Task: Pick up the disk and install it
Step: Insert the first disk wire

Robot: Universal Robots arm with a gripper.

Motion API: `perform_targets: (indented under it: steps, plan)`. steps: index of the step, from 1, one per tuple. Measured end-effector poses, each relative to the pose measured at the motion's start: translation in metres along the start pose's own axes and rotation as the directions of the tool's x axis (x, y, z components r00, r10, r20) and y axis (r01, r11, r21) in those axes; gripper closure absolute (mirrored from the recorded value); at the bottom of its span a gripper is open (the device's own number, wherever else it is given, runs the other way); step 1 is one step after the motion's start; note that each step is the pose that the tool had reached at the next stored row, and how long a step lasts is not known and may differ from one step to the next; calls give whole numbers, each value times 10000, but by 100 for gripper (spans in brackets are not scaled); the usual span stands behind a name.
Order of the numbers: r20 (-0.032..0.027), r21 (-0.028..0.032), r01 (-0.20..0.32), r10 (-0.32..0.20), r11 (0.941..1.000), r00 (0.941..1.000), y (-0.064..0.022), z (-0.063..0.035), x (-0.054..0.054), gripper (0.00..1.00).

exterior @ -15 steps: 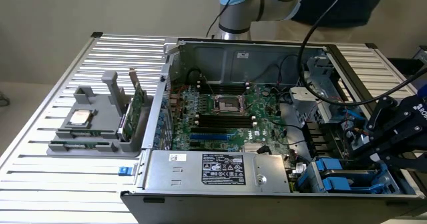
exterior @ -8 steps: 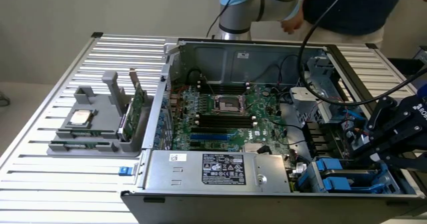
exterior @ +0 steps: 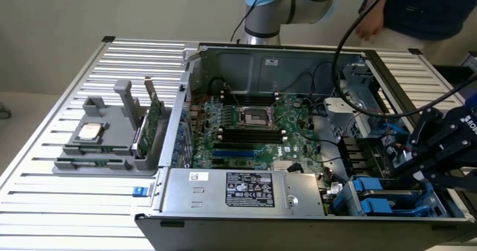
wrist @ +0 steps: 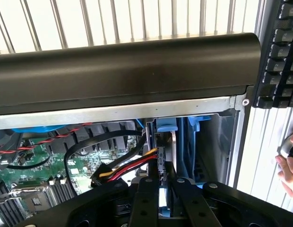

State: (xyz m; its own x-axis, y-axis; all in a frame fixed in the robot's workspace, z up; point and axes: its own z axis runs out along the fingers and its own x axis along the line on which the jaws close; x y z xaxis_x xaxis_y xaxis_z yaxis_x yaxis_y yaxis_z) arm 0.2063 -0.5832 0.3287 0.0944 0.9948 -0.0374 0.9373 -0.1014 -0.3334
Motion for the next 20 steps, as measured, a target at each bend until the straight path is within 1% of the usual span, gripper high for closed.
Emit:
perform_targets:
  steps: [4,9,20]
  plan:
    - [17,0,43,-43,10000,10000,0,1,8,83]
    - [56,-1,136,-136,9999,9999,-1,1,10,83]
    - [210,25,483,-484,9988,9986,0,3,10,83]
